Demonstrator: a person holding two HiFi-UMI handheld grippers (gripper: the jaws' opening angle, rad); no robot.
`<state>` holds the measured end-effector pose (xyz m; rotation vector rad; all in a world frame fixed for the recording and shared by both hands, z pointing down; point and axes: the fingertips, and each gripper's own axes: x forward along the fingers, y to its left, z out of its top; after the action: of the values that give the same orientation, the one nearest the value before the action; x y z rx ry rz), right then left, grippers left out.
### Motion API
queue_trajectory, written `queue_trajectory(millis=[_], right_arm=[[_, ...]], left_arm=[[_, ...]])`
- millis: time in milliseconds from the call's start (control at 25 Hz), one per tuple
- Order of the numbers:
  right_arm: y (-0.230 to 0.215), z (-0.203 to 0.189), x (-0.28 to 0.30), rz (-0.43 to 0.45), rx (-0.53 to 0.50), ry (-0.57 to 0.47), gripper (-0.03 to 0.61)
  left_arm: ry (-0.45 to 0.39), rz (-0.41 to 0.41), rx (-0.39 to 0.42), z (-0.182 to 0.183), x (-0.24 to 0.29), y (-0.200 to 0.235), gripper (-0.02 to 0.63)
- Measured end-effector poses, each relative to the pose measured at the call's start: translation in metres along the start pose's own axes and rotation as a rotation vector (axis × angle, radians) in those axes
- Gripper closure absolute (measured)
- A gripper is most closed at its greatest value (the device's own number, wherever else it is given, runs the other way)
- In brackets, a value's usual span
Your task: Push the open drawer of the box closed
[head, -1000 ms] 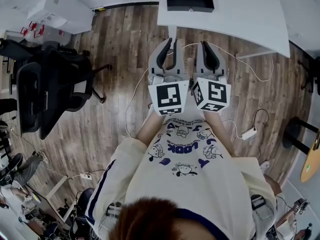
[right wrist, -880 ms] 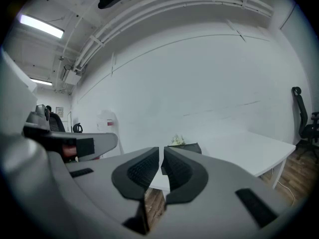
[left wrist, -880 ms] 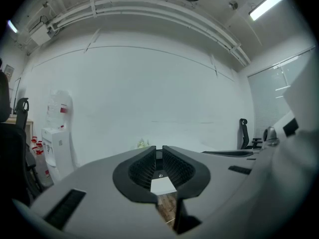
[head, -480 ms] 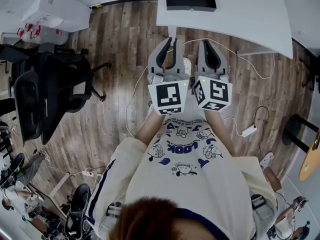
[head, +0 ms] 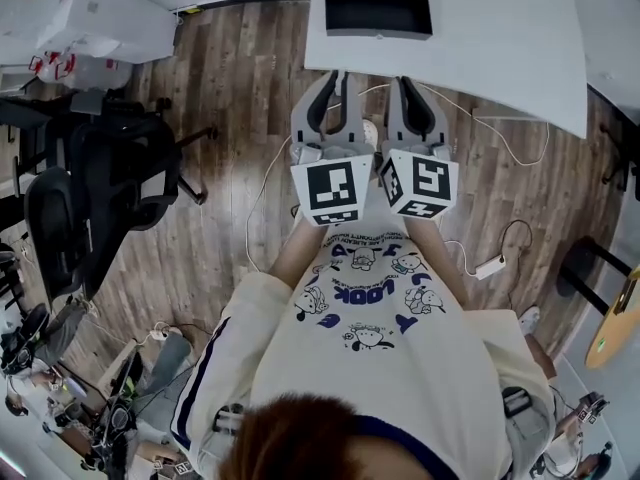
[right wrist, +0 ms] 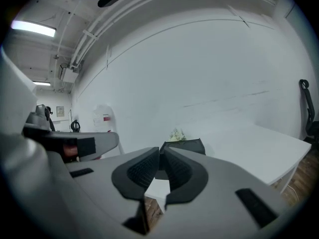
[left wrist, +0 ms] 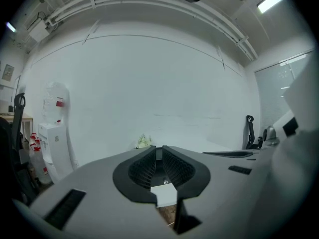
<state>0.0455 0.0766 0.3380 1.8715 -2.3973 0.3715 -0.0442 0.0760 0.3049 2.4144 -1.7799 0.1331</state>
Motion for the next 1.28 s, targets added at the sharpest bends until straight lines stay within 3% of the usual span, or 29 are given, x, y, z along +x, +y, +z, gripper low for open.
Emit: queue_trajectory(millis=[640,1280], right_arm=[[-0.049,-0.002,0.079,0.084,0.000,0.085,0.531],[-0.054,-0.024,0.119,0.175,-0.007,0.172,0.531]], left_arm=[[0.088,0.057,0.012,-0.015,0.090,-0.005,0.566],[0.149,0.101,0.011,-0.036,0.125,0.004,0.566]])
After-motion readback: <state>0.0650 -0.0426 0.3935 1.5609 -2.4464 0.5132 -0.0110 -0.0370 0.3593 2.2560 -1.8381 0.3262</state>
